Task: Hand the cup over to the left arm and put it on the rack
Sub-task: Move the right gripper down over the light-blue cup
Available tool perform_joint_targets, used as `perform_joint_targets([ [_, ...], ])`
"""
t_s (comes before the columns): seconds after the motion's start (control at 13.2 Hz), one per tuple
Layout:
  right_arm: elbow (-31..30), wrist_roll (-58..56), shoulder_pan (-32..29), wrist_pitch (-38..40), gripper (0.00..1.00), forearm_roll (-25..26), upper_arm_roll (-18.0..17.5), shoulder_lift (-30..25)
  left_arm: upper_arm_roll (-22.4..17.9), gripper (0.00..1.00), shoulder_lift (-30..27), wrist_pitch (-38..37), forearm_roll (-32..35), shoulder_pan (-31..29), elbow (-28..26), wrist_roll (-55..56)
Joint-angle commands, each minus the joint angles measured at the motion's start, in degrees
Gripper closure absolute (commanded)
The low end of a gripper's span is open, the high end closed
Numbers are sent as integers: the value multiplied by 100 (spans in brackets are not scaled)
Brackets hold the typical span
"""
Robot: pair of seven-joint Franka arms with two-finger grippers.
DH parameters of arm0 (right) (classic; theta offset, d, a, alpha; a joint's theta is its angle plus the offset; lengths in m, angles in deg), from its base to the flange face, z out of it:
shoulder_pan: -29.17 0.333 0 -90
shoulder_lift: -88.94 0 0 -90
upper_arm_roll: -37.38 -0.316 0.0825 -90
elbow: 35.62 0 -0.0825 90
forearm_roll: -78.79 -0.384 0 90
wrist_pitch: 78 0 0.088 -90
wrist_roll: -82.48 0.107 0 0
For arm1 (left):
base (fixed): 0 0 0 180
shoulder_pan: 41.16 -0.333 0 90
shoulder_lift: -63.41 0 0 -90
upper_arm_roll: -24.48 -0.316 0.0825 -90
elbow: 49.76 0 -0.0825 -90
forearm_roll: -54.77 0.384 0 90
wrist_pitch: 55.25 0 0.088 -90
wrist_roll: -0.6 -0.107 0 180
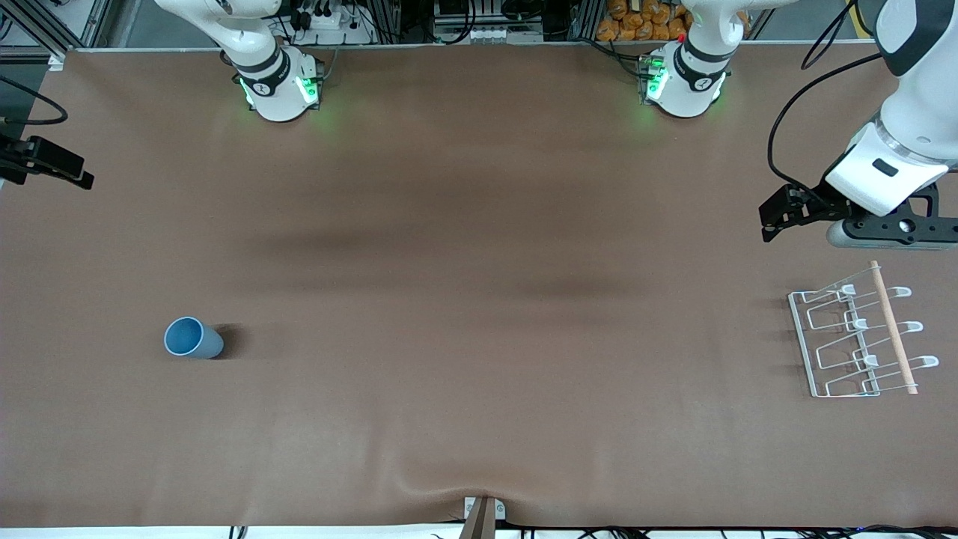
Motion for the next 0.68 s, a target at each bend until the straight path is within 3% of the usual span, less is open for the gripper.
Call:
perform_joint_targets([
  [0.0, -76, -45, -114, -34, 0, 53, -79, -7, -6, 0, 37, -137, -44, -41, 120, -94],
  [0.61, -76, -36, -307, -1175, 0, 61, -79, 1441, -6, 0, 133, -137, 0, -32, 103, -120],
])
